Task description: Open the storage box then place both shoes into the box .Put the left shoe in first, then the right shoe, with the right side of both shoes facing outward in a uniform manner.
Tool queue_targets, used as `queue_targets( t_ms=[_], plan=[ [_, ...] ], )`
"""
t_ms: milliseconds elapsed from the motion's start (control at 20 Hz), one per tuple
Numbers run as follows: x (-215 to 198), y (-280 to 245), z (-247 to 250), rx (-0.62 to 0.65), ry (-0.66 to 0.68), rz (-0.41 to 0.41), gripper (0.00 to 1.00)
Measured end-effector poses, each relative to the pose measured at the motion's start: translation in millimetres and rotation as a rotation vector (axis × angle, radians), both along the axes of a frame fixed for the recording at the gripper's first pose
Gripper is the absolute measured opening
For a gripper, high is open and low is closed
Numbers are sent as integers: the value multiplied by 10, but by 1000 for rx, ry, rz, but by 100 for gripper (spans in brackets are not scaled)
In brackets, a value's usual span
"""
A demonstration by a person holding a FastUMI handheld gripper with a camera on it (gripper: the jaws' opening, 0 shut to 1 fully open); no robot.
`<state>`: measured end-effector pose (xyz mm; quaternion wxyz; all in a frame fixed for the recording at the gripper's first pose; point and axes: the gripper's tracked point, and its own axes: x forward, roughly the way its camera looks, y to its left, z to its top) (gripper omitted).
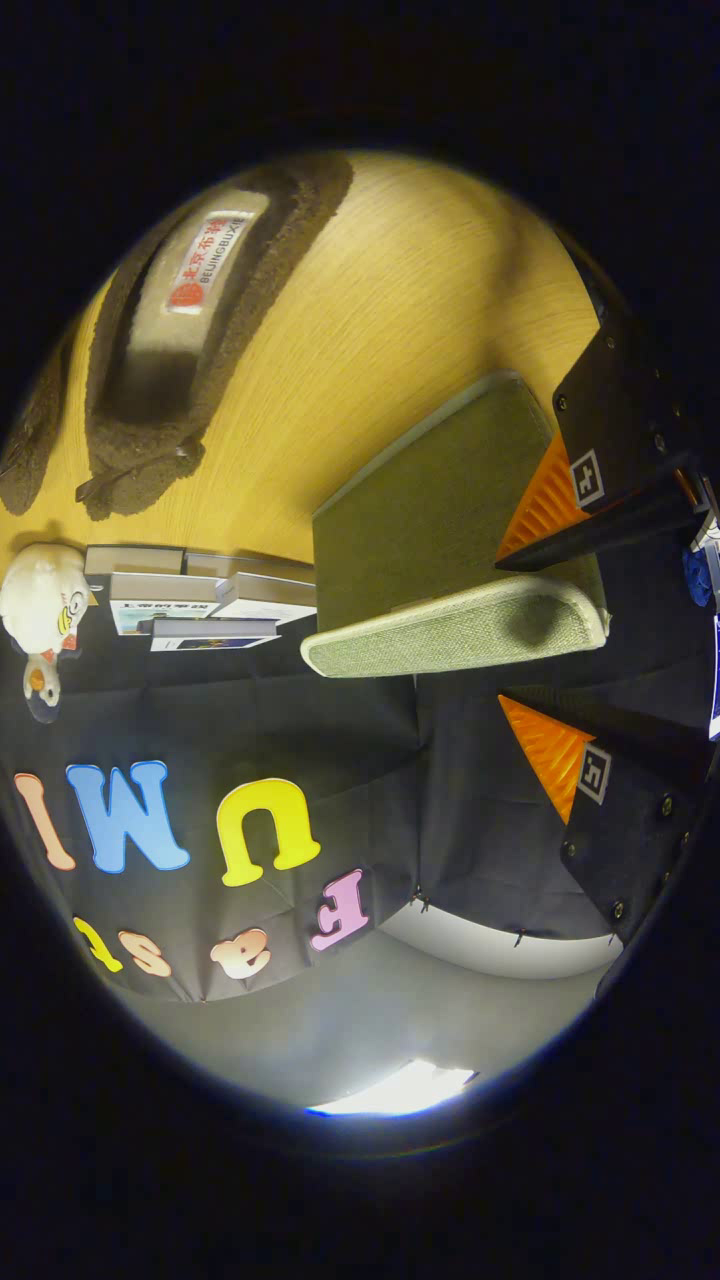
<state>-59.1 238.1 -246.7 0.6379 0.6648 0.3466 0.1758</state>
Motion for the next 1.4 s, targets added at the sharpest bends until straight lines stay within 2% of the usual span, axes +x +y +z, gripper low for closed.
queue_targets(
  t_ms=[150,300,450,500,550,650,1000,1400],
  plan=[
    [-10,4,-15,-20,-3,29,71],
    [8,-27,-36,-13,24,22,23],
    [-24,-28,-61,-61,9,59,23],
    [53,-47,5,-23,-22,16,23],
    [75,-51,-13,-33,-16,22,0],
    [17,-18,89,-64,-23,61,0],
    [100,48,644,-190,-134,120,0],
    [175,401,1288,-315,-273,191,0]
  ],
)
